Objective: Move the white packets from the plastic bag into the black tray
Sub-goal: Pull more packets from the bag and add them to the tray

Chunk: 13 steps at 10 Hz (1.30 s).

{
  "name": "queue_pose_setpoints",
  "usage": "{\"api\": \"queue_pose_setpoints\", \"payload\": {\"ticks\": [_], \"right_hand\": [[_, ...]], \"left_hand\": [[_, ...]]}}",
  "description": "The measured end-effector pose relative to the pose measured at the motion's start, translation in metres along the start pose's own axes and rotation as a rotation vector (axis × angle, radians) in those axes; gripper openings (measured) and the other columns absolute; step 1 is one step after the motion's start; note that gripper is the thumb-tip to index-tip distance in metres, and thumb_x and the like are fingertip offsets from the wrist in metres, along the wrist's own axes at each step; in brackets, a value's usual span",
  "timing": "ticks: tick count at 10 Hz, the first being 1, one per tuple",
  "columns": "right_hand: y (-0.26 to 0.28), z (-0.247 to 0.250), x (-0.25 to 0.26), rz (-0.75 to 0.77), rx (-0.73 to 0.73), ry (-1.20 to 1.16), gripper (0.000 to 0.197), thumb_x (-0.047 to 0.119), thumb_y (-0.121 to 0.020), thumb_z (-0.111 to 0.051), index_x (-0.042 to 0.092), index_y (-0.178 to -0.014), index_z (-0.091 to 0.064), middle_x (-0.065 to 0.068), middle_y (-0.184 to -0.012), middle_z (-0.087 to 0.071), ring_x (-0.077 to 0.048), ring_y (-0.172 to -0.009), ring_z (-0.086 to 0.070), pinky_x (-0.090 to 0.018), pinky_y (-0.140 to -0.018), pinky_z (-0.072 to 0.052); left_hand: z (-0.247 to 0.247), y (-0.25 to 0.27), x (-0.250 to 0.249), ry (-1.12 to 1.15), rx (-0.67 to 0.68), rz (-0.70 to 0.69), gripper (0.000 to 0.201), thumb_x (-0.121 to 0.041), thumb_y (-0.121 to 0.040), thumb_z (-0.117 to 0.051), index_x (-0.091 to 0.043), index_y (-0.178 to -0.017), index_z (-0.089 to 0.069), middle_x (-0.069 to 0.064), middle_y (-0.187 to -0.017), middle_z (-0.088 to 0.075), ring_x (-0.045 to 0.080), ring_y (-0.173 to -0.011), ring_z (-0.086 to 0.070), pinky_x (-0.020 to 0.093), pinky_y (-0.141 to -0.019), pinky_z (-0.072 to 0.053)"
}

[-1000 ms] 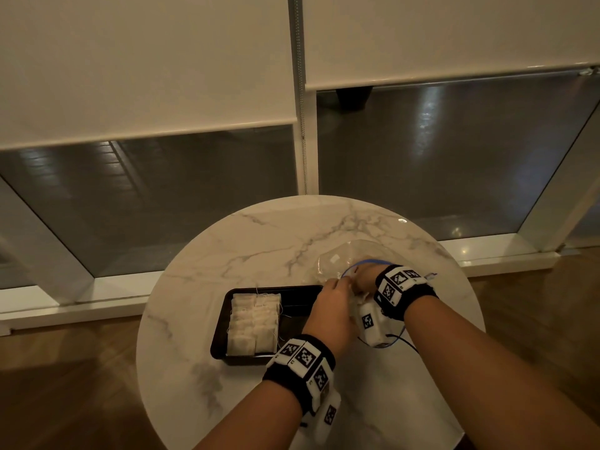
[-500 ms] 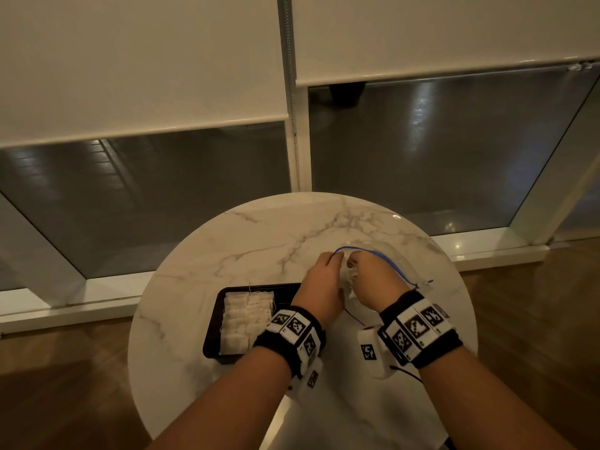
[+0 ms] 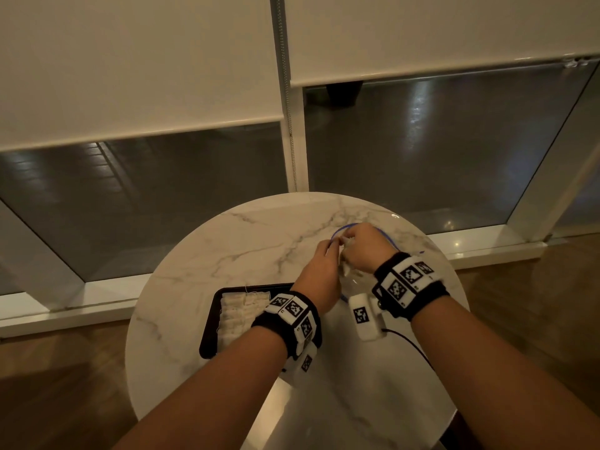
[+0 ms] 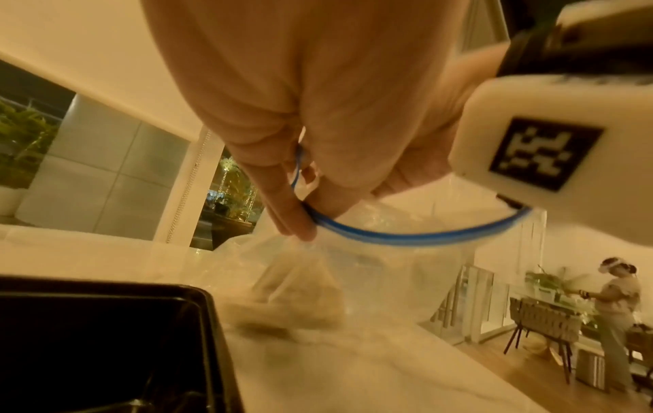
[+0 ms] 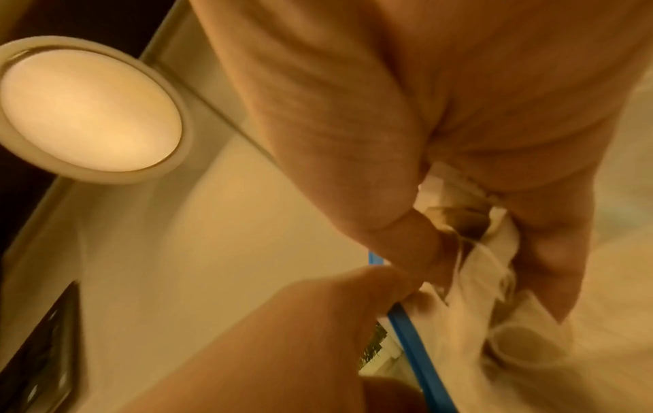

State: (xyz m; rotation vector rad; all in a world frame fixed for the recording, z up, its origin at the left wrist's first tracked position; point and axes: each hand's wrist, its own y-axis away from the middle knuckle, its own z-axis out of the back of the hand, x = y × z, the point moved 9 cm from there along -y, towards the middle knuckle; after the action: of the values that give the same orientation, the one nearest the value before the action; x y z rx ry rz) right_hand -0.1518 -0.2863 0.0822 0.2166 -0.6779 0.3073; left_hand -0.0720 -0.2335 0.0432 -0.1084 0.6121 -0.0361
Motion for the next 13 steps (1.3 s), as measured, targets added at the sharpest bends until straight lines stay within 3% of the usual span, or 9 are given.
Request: {"api": "queue_pose_setpoints", "payload": {"ticks": [2, 4, 5, 7, 9, 10, 11, 12, 13], "right_hand": [[0.001, 0.016, 0.033, 0.100, -0.147, 0.112, 0.036, -0.001, -0.096, -0.053, 0.007, -0.130, -0.061, -0.012, -0.125, -0.065, -0.025, -0.116, -0.062, -0.031, -0.098, -0.050], [-0.014, 0.028, 0.000, -0.016, -0.169, -0.120, 0.028, 0.002, -0.091, -0.062, 0.012, -0.116, -0.071, -0.006, -0.104, -0.071, -0.023, -0.102, -0.067, -0.026, -0.078, -0.049], [-0.023, 0.025, -0.020, -0.061, -0.092, -0.212, 0.010, 0.006, -0.088, -0.068, 0.009, -0.092, -0.076, -0.009, -0.083, -0.073, -0.026, -0.085, -0.072, -0.038, -0.072, -0.060], [-0.036, 0.009, -0.051, -0.236, -0.030, -0.401, 0.012, 0.001, -0.088, -0.065, 0.004, -0.086, -0.076, -0.009, -0.078, -0.072, -0.025, -0.078, -0.070, -0.037, -0.071, -0.060], [-0.035, 0.004, -0.059, -0.277, -0.047, -0.275, 0.029, 0.018, -0.096, -0.054, 0.018, -0.120, -0.070, -0.001, -0.119, -0.070, -0.024, -0.113, -0.065, -0.031, -0.092, -0.053], [-0.039, 0.002, -0.064, -0.341, -0.054, -0.651, 0.029, 0.008, -0.091, -0.061, 0.005, -0.119, -0.069, -0.015, -0.114, -0.070, -0.024, -0.092, -0.067, -0.033, -0.084, -0.056], [-0.036, -0.004, -0.077, -0.426, -0.072, -0.772, 0.027, -0.009, -0.081, -0.067, -0.006, -0.108, -0.071, -0.022, -0.103, -0.072, -0.023, -0.077, -0.066, -0.031, -0.063, -0.057], [-0.026, -0.008, -0.073, -0.384, -0.038, -0.913, 0.036, -0.010, -0.087, -0.062, -0.006, -0.122, -0.063, -0.023, -0.116, -0.067, -0.022, -0.080, -0.065, -0.033, -0.070, -0.058], [-0.010, -0.004, -0.069, -0.347, -0.060, -1.074, 0.031, -0.017, -0.088, -0.056, -0.007, -0.116, -0.064, -0.021, -0.108, -0.067, -0.018, -0.077, -0.063, -0.024, -0.054, -0.057]], "left_hand": [[0.026, -0.018, -0.014, 0.018, -0.141, -0.060, 0.066, 0.000, -0.094, -0.057, -0.007, -0.153, -0.029, 0.015, -0.154, -0.033, 0.032, -0.127, -0.052, 0.035, -0.104, -0.045], [0.032, -0.028, -0.014, 0.165, -0.117, -0.163, 0.068, -0.006, -0.087, -0.070, -0.013, -0.149, -0.042, 0.004, -0.152, -0.040, 0.015, -0.135, -0.043, 0.015, -0.112, -0.030], [0.021, -0.026, -0.007, 0.126, -0.064, -0.198, 0.074, -0.006, -0.083, -0.073, -0.014, -0.149, -0.041, 0.002, -0.154, -0.036, 0.014, -0.137, -0.039, -0.003, -0.103, -0.020], [-0.011, -0.016, -0.006, 0.132, 0.062, -0.187, 0.107, -0.027, -0.075, -0.086, -0.017, -0.159, -0.021, -0.002, -0.160, -0.021, 0.014, -0.141, -0.036, 0.013, -0.110, -0.030], [-0.021, -0.014, -0.006, 0.124, 0.092, -0.219, 0.128, -0.036, -0.061, -0.095, -0.012, -0.159, -0.017, 0.004, -0.160, -0.020, 0.011, -0.146, -0.024, 0.008, -0.116, -0.019], [-0.018, -0.010, -0.009, 0.134, 0.093, -0.246, 0.127, -0.031, -0.061, -0.096, -0.014, -0.158, -0.016, 0.002, -0.159, -0.018, 0.005, -0.142, -0.024, -0.004, -0.107, -0.012], [-0.015, -0.008, -0.011, 0.120, 0.077, -0.276, 0.128, -0.027, -0.060, -0.097, -0.019, -0.158, -0.015, -0.001, -0.159, -0.015, 0.006, -0.140, -0.029, 0.002, -0.110, -0.019], [-0.016, -0.017, 0.002, 0.033, 0.037, -0.189, 0.127, -0.022, -0.062, -0.095, -0.016, -0.159, -0.013, -0.003, -0.162, -0.008, 0.017, -0.142, -0.035, 0.016, -0.112, -0.032], [-0.012, -0.023, 0.016, -0.030, 0.001, -0.085, 0.127, -0.016, -0.067, -0.093, -0.014, -0.161, -0.007, -0.004, -0.165, 0.001, 0.020, -0.146, -0.032, 0.016, -0.109, -0.030]]}}
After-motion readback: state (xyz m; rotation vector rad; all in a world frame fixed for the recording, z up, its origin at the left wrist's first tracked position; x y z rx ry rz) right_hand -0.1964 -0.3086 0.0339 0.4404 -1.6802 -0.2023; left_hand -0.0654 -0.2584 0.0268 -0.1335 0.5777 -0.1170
